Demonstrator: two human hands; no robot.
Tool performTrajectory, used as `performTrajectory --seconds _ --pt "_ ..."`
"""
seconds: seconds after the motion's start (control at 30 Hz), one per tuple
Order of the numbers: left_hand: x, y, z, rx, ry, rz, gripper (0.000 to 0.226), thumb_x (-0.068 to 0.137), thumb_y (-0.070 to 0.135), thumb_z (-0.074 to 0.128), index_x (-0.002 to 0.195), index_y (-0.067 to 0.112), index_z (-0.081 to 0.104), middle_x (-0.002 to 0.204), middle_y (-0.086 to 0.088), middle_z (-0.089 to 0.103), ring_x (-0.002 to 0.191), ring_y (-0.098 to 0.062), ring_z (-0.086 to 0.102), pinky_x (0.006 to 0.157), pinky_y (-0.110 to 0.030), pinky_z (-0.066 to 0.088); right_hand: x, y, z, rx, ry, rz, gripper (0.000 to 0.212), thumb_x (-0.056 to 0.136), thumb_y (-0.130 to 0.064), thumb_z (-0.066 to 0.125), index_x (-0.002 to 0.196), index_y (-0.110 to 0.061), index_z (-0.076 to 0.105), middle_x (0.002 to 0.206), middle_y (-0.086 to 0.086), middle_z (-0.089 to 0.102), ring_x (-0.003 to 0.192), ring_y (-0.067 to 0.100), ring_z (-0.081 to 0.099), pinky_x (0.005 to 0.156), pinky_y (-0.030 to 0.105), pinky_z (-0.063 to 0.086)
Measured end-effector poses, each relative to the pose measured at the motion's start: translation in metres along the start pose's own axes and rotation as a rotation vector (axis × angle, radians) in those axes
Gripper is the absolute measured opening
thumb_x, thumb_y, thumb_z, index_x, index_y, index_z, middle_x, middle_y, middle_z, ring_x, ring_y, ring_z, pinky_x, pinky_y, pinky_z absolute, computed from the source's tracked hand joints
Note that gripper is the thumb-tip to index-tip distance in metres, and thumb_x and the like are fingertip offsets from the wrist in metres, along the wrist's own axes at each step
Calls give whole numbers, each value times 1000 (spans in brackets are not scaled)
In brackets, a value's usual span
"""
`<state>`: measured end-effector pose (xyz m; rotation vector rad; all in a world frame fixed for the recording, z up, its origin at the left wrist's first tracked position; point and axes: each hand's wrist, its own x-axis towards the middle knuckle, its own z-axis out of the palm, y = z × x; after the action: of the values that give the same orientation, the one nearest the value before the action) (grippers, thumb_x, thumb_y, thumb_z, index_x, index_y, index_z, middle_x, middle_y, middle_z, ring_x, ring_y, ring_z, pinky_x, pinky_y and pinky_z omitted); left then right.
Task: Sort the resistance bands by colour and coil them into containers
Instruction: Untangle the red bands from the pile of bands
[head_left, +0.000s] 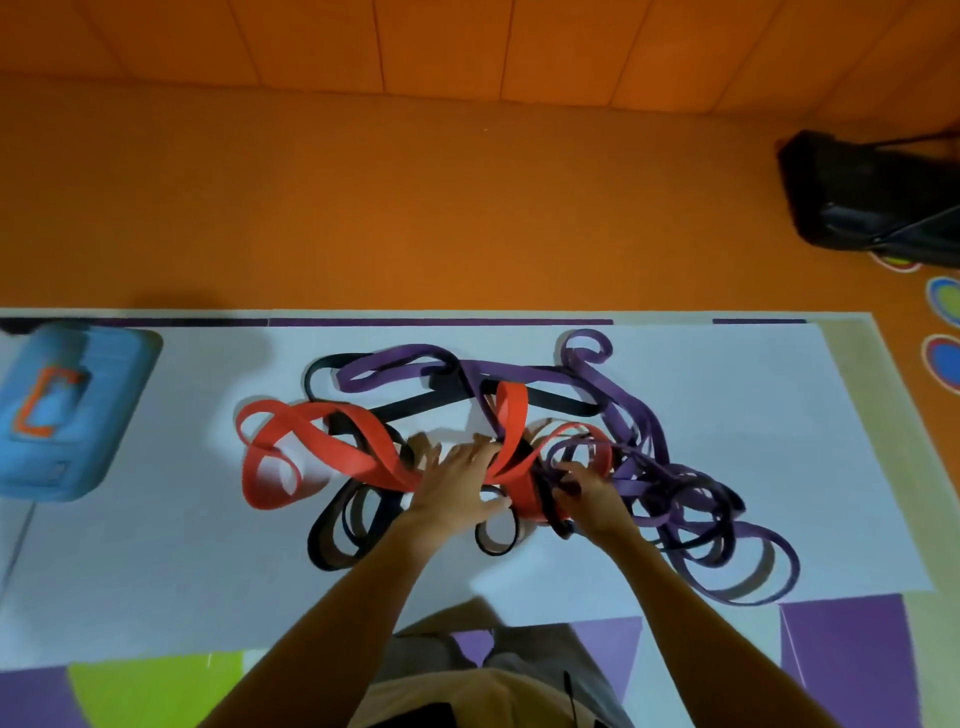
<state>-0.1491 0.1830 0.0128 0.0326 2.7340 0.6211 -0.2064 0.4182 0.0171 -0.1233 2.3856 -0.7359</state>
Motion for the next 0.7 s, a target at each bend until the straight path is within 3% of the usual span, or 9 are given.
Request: performTrajectory --seconds 0.07,0.13,0.2,0.3,0.37,0.47,0.6,0.7 --pt "8 11 10 152 -102 -98 65 98 38 67 152 25 35 134 -4 70 132 -34 59 117 -56 35 2 10 -2 -81 -70 -41 44 98 -16 67 141 -8 60 126 14 69 116 34 67 100 49 54" --pt "11 11 11 66 -53 -196 47 104 25 59 147 26 40 127 -7 72 126 -35 64 108 -52 50 6 18 -4 -156 -83 -86 40 96 -22 71 133 -11 66 122 11 70 114 31 67 99 47 55" --pt "11 7 4 -87 50 -277 36 107 24 52 142 26 44 122 -11 69 113 -35 70 96 -49 57 8 24 -9 -182 -85 -126 31 94 -24 72 123 -13 71 117 8 71 110 28 68 96 45 56" --pt "12 1 -7 -132 197 -358 37 109 27 48 144 20 41 124 -14 65 106 -37 71 91 -50 55 13 34 -16 -189 -113 -174 21 97 -29 68 113 -16 73 112 5 71 103 26 70 89 44 59" --pt "13 1 -14 -169 239 -425 37 109 25 48 144 19 39 109 -10 71 96 -33 74 82 -46 57 16 40 -22 -213 -96 -211 18 101 -29 61 114 -20 71 112 2 70 101 26 70 82 38 57" --pt "13 3 -20 -172 284 -535 43 108 22 52 148 17 39 96 -6 71 87 -29 71 73 -39 52 20 52 -35 -261 63 -282 18 102 -21 58 116 -21 70 115 1 69 103 26 67 76 38 54" --pt "8 10 -18 -181 369 -569 46 106 20 54 150 10 45 90 -3 63 84 -33 70 70 -36 50 31 73 -56 -267 364 -417 21 94 -7 70 113 -14 74 111 7 71 105 33 63 90 46 54" --pt "5 15 -14 -207 353 -578 37 107 26 54 142 13 50 86 -1 70 77 -24 71 69 -35 58 40 79 -65 -229 332 -311 42 95 -13 71 136 -18 65 134 12 62 126 40 57 105 55 48"
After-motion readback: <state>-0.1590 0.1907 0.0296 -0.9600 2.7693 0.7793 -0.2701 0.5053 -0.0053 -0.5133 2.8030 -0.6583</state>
